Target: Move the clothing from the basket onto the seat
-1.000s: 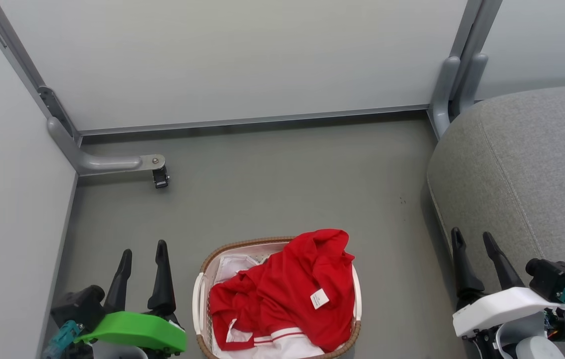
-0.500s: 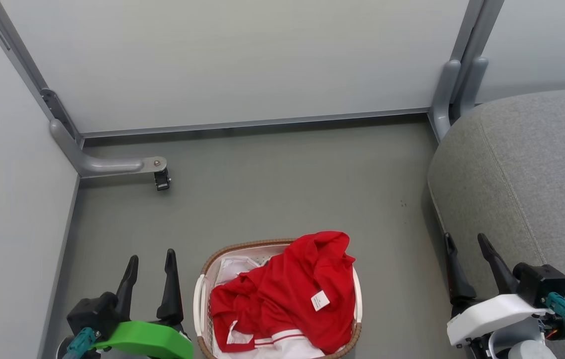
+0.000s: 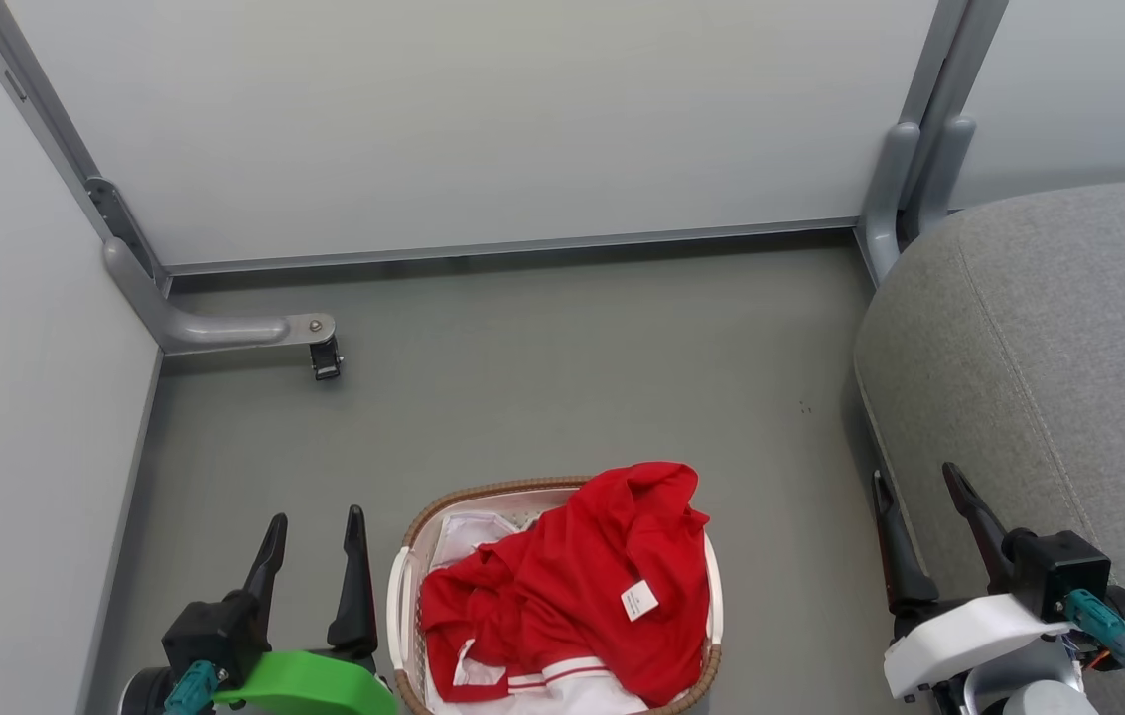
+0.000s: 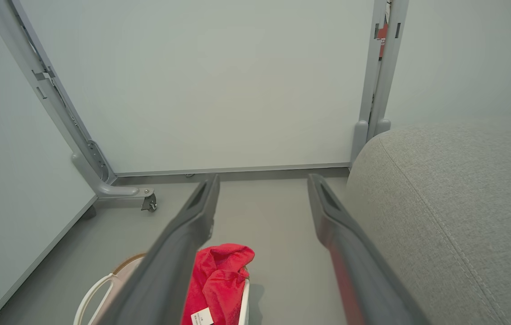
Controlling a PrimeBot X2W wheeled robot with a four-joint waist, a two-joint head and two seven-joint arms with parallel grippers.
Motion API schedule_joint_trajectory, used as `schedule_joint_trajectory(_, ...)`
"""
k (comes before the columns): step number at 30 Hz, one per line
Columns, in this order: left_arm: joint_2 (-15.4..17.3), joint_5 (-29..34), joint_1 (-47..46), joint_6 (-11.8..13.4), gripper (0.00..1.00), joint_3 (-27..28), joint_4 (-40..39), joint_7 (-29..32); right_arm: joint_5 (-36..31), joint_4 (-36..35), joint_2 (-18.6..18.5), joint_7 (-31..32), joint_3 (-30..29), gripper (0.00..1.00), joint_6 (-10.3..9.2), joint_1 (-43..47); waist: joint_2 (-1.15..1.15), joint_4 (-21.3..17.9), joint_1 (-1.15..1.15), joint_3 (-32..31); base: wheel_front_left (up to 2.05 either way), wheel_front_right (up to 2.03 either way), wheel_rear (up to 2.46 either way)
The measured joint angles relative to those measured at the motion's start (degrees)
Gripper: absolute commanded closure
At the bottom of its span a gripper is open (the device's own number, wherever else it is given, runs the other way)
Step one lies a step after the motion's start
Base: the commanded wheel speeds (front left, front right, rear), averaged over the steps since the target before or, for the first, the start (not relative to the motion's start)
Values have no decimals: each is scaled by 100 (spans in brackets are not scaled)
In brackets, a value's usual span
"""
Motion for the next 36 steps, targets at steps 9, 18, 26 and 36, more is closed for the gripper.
schedule_joint_trajectory(9,2,256,2,36,0,-54,32,-94,-320,-7,-3,-102,40,0,1,0,0,8,0,4,0,0,0)
schedule_joint_trajectory(18,4,393,3,51,0,-81,82,-135,-502,-12,-7,-148,46,0,1,1,0,18,0,10,0,0,0)
schedule_joint_trajectory(26,5,394,3,60,0,-81,108,-136,-501,-16,-7,-147,45,0,1,1,0,14,0,23,0,0,0)
schedule_joint_trajectory(36,5,400,3,66,0,-76,104,-136,-495,-52,-7,-148,44,0,1,1,0,11,0,78,0,0,0)
